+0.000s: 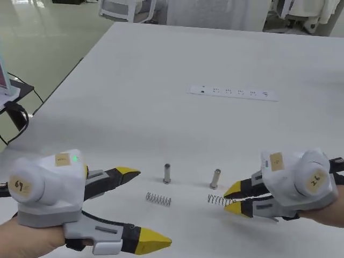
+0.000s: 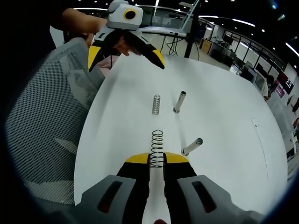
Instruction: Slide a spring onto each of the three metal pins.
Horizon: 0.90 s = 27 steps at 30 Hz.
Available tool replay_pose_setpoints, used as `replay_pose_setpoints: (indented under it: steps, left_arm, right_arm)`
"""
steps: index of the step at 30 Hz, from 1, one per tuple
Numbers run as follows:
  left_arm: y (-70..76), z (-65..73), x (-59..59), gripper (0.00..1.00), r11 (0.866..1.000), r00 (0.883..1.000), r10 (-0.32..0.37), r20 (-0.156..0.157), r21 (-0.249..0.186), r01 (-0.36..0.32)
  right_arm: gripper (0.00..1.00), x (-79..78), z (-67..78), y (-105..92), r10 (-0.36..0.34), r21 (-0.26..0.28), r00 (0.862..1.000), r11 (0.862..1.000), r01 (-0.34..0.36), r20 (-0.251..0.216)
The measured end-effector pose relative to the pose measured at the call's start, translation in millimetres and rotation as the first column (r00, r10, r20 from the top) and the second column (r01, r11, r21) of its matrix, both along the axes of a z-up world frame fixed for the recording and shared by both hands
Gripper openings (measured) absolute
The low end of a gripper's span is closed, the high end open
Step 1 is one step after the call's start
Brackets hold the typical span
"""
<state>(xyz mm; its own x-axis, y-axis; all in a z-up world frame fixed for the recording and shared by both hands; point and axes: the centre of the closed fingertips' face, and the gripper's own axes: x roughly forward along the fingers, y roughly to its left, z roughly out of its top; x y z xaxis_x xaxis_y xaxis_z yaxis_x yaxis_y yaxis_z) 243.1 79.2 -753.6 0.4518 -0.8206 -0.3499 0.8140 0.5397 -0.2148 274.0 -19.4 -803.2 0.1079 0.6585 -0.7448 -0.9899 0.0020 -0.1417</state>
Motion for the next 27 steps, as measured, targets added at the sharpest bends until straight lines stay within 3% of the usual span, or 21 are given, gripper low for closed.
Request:
replay_pose_setpoints:
  steps: [10, 13, 18, 23, 27]
  left_arm:
    - [-30.4, -2.3, 3.4, 0.81, 0.996, 0.996, -0.09, 0.006, 0.006, 0.09]
    - [-42.3, -9.8, 6.4, 0.76, 0.992, 0.992, -0.123, 0.004, 0.02, 0.123]
    - [-60.5, -10.6, 8.6, 0.7, 0.986, 0.986, -0.167, 0.018, 0.019, 0.166]
    - [-69.7, -14.4, 12.5, 0.6, 0.981, 0.981, -0.19, 0.024, 0.035, 0.189]
    - [-76.7, -12.1, 15.1, 0.52, 0.98, 0.98, -0.197, 0.036, 0.023, 0.196]
  right_arm:
    - [0.08, -7.1, 8.1, 0.1, 0.021, 0.01, 1.0, 1.0, -0.021, -0.001]
    - [0.08, -9.2, 9.2, 1.4, 0.027, 0.009, 1.0, 1.0, -0.027, -0.003]
    - [0.08, -14.4, 16.7, 4.9, 0.048, 0.017, 0.999, 0.999, -0.048, 0.001]
    - [0.08, -17.0, 23.0, 7.0, 0.066, 0.024, 0.998, 0.998, -0.066, 0.005]
    - [0.08, -18.8, 26.3, 7.1, 0.075, 0.031, 0.997, 0.997, -0.075, 0.006]
